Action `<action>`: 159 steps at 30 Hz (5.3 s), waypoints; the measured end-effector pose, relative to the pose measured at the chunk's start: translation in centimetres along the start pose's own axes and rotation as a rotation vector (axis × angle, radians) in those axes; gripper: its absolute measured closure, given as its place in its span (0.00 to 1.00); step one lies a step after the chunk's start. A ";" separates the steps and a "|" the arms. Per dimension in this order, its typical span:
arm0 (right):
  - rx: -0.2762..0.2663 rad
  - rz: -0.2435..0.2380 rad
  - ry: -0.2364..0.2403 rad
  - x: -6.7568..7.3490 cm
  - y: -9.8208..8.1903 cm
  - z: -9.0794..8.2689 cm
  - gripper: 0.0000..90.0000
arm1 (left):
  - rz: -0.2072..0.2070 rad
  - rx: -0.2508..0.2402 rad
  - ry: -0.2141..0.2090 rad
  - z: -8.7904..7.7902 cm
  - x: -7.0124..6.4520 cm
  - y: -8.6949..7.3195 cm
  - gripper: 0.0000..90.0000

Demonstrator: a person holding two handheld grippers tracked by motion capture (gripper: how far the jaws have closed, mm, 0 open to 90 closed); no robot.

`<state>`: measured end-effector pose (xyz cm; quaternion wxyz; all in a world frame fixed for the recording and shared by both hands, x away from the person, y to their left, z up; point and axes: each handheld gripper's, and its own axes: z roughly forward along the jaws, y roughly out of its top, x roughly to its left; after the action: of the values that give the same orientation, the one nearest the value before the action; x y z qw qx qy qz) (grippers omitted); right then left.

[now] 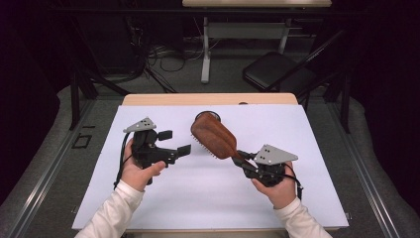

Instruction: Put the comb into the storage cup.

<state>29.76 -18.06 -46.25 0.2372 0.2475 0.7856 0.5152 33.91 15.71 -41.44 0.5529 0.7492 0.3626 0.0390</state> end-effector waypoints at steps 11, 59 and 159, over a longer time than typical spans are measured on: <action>-0.007 -0.005 0.001 0.1 0.0 0.0 0.80 | 0.000 0.022 -0.002 1.1 -0.4 0.9 0.01; -0.022 -0.011 0.007 0.4 0.1 0.0 0.80 | -0.139 0.078 -0.075 4.3 -0.4 3.4 0.01; -0.033 -0.039 -0.023 1.0 -0.5 0.7 0.80 | -0.265 0.092 -0.136 5.1 -0.2 2.9 0.41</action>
<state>29.43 -17.12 -47.09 0.2601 0.2341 0.7790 0.5203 37.57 11.12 -40.82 0.5417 0.7200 0.4215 -0.1020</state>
